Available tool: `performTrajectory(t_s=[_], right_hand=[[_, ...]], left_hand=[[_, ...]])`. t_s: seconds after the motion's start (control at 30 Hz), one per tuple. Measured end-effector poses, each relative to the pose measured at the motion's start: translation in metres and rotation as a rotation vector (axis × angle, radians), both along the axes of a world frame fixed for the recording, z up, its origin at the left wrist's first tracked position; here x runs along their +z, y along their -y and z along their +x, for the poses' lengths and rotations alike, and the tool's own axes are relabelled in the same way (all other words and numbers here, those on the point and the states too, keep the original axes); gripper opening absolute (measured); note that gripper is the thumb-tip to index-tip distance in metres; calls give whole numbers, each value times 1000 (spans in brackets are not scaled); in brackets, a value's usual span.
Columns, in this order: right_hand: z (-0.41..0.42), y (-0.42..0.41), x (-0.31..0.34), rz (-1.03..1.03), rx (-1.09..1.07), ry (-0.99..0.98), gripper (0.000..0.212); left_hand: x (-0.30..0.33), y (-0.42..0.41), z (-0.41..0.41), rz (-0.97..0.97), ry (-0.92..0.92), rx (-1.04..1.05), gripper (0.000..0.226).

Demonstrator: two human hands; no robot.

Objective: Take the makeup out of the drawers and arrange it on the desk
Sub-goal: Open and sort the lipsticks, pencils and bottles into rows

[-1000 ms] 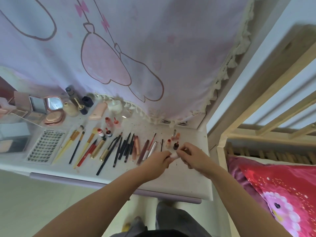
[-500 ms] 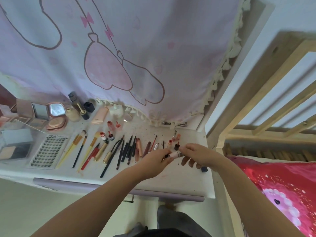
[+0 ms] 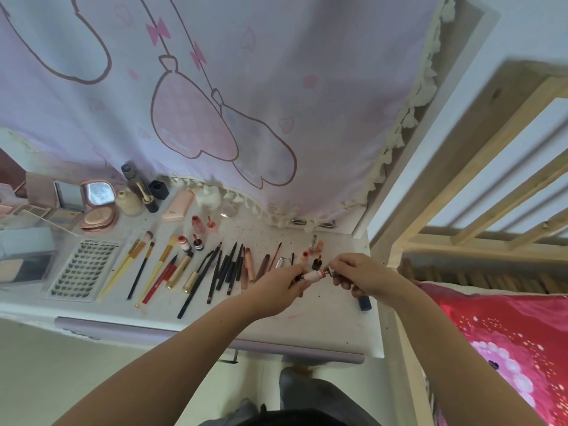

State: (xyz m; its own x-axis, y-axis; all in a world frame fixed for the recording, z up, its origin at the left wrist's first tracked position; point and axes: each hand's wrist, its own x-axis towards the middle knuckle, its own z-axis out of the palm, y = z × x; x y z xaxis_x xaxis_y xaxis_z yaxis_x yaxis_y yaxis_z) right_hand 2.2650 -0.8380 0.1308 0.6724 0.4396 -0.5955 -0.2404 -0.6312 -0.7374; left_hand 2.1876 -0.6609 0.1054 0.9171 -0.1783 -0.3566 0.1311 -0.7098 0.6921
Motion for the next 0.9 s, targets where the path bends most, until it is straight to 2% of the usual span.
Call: performTrajectory(t_s=[0.1,0.3,0.37,0.47,0.63,0.8,0.9], right_hand=[[9,17,3,11,-47,5,18],[4,42,-17,283,-360,-289,18],[-8,34,-35,322,-441,-319,16],[-25,17,-64,186,-430,-151,12],[-33,6,-101,-17,-312,336,14],[-33,-6,-121,-13,-244,393,13],[-32,-12,-131,-54,-173,505,11]], left_hand=[[-10,-10,-3,-28,-29,74,26],[-31,-9,-10,-241,-130,256,28],[-42,1,-10,-339,-137,321,25],[-57,14,-9,-341,-84,414,15],[-73,22,-2,7,202,361,19],[-82,28,7,135,240,321,18],[-87,30,11,153,283,351,18]])
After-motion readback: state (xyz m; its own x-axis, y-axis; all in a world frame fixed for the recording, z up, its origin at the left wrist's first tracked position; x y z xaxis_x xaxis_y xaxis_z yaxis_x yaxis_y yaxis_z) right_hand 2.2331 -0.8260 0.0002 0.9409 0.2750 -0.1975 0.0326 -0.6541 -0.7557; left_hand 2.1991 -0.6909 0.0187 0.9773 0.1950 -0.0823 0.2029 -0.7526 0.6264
